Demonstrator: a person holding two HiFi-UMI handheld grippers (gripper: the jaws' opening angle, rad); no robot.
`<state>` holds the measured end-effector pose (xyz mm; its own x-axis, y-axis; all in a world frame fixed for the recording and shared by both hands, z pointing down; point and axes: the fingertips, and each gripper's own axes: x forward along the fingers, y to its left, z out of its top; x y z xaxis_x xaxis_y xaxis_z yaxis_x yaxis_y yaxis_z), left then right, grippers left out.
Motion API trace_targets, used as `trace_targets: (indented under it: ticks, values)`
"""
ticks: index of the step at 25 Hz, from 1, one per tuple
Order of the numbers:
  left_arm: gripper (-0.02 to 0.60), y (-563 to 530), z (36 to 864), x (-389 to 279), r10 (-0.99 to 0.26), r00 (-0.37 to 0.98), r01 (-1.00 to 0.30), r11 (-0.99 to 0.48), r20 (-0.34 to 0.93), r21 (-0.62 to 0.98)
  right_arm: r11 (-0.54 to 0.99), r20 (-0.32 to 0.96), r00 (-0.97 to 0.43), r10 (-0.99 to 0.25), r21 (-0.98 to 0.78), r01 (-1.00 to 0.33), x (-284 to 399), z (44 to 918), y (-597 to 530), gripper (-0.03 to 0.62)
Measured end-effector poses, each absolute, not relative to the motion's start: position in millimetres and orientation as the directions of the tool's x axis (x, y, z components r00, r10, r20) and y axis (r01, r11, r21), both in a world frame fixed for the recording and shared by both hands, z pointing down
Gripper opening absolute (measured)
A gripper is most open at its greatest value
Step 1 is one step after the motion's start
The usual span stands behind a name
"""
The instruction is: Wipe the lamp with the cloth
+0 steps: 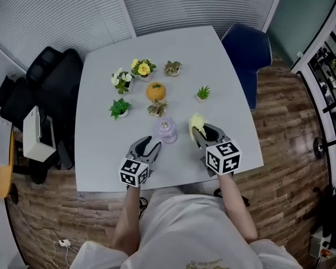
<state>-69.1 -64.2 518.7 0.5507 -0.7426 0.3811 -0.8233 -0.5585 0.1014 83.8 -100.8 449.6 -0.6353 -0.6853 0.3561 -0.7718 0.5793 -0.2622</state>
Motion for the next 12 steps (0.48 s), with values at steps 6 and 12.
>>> trace_targets:
  ticks: [6, 12]
  values:
    - [0.082, -62.6, 440.8, -69.1, -0.837, 0.509, -0.860, -0.501, 0.201, 0.092, 0.587, 0.278, -0.600, -0.750, -0.139, -0.798, 74.4, 420.6, -84.9, 0.099]
    - [0.008, -63.8, 400.4, -82.9, -0.900, 0.415, -0.910, -0.413, 0.137, 0.040, 0.609, 0.255, -0.593, -0.764, -0.017, -0.793, 56.3, 403.3, -71.7, 0.100]
